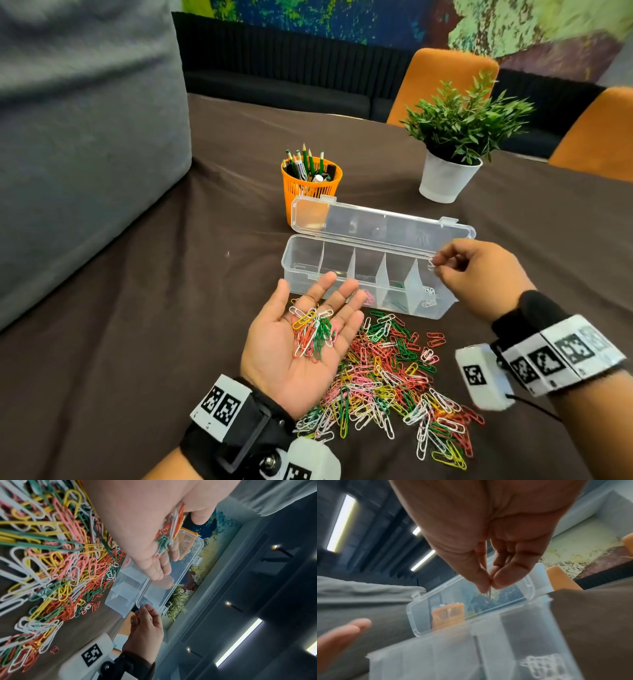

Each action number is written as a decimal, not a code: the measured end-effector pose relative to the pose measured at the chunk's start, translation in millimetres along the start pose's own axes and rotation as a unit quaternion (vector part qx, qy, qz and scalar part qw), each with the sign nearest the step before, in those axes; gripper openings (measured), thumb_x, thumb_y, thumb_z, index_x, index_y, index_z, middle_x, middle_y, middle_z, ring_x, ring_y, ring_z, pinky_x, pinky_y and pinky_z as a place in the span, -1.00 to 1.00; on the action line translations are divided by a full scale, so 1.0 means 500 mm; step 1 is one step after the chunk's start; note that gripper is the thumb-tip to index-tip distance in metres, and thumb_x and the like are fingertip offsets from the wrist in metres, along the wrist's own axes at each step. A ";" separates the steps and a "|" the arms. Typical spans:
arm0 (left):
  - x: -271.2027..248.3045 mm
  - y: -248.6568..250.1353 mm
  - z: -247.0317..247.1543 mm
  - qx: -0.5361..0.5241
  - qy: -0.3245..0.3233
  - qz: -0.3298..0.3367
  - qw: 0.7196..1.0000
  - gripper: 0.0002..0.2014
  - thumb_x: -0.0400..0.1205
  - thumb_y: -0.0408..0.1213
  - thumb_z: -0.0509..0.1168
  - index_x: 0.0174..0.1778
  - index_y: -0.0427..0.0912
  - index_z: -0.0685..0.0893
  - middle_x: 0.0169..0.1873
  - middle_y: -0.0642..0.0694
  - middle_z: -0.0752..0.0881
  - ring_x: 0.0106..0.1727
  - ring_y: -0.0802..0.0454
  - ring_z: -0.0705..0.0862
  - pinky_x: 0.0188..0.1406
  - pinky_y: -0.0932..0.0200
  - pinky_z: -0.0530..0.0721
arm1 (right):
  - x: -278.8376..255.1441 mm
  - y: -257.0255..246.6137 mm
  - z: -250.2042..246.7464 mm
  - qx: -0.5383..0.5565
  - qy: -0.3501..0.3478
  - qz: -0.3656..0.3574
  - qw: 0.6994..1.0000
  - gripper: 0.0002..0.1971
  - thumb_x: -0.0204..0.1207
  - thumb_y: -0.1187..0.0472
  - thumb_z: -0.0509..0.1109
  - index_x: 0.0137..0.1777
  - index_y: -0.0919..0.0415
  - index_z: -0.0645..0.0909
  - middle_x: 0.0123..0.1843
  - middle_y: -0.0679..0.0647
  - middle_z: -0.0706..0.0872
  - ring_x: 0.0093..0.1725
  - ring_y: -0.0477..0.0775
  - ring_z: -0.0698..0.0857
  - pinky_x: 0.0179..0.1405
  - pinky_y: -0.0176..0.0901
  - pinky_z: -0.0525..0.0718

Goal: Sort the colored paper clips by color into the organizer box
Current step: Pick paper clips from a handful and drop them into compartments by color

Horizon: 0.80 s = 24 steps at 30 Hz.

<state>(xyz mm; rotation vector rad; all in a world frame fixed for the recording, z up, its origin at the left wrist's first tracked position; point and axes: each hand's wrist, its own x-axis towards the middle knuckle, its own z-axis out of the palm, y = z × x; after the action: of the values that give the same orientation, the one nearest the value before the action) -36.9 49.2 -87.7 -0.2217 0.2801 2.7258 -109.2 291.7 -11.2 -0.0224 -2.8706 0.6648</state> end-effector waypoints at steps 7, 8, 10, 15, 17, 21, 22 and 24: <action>0.001 0.001 0.007 0.040 -0.003 -0.023 0.999 -0.18 0.67 0.31 0.10 0.54 -0.40 0.46 0.42 -0.51 0.56 0.47 -0.44 0.54 0.62 -0.31 0.28 | -0.052 -0.078 0.028 -0.042 0.002 -0.217 0.975 -0.90 0.48 0.11 0.52 -0.07 -0.14 0.81 -0.20 -0.14 0.59 -0.26 -0.11 0.58 -0.18 -0.17 0.57; 0.001 -0.002 0.008 0.051 -0.013 -0.024 0.998 -0.15 0.68 0.32 0.09 0.55 -0.45 0.43 0.41 -0.49 0.57 0.43 -0.40 0.57 0.63 -0.29 0.28 | -0.072 -0.105 0.038 -0.005 -0.036 -0.251 0.967 -0.88 0.48 0.09 0.52 -0.05 -0.16 0.80 -0.20 -0.16 0.57 -0.26 -0.19 0.57 -0.19 -0.24 0.55; 0.000 -0.008 0.001 0.058 -0.050 -0.030 0.997 -0.10 0.71 0.32 0.04 0.52 -0.57 0.40 0.25 -0.44 0.59 0.25 -0.32 0.63 0.56 -0.18 0.38 | -0.102 -0.142 0.059 0.030 -0.133 -0.268 0.954 -0.84 0.48 0.04 0.50 0.03 -0.19 0.79 -0.14 -0.18 0.55 -0.15 -0.21 0.60 -0.11 -0.34 0.54; 0.003 -0.007 -0.013 0.053 -0.063 -0.043 0.996 -0.13 0.73 0.26 0.06 0.44 -0.65 0.45 0.24 -0.51 0.60 0.27 -0.32 0.57 0.61 -0.23 0.33 | -0.092 -0.155 0.067 -0.014 -0.169 -0.264 0.949 -0.97 0.50 0.08 0.46 -0.09 -0.06 0.71 -0.16 -0.20 0.60 -0.15 -0.22 0.58 -0.07 -0.23 0.55; 0.002 -0.007 -0.007 0.053 -0.044 -0.037 0.997 -0.13 0.72 0.26 0.08 0.45 -0.64 0.47 0.34 -0.54 0.54 0.45 -0.37 0.50 0.63 -0.32 0.28 | -0.078 -0.153 0.058 0.003 -0.171 -0.249 0.953 -0.98 0.51 0.11 0.46 -0.11 -0.04 0.67 -0.24 -0.23 0.66 -0.20 -0.26 0.60 -0.13 -0.28 0.55; 0.003 -0.009 -0.005 0.047 -0.022 -0.034 0.998 -0.15 0.72 0.25 0.08 0.48 -0.59 0.47 0.53 -0.51 0.44 0.56 -0.40 0.45 0.61 -0.37 0.32 | -0.062 -0.160 0.046 0.005 -0.169 -0.254 0.952 -0.94 0.49 0.16 0.43 -0.16 -0.04 0.62 -0.32 -0.24 0.67 -0.27 -0.25 0.63 -0.21 -0.35 0.57; 0.003 -0.010 -0.006 0.049 -0.020 -0.035 0.998 -0.16 0.72 0.24 0.09 0.47 -0.59 0.48 0.53 -0.50 0.45 0.55 -0.40 0.46 0.61 -0.37 0.32 | -0.061 -0.163 0.045 0.011 -0.170 -0.254 0.952 -0.93 0.47 0.17 0.44 -0.19 -0.03 0.62 -0.35 -0.23 0.66 -0.30 -0.24 0.62 -0.25 -0.38 0.54; 0.004 -0.009 -0.008 0.047 -0.022 -0.040 0.998 -0.17 0.71 0.25 0.09 0.44 -0.58 0.52 0.50 -0.50 0.48 0.54 -0.40 0.46 0.63 -0.33 0.28 | -0.059 -0.165 0.044 0.036 -0.171 -0.243 0.954 -0.91 0.45 0.20 0.44 -0.24 0.00 0.62 -0.38 -0.19 0.67 -0.34 -0.22 0.62 -0.33 -0.43 0.50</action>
<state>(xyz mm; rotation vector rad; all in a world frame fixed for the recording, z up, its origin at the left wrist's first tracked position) -36.2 53.2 -92.9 -0.1445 0.3768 2.6281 -82.3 206.0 0.0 0.8604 -2.9730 0.7221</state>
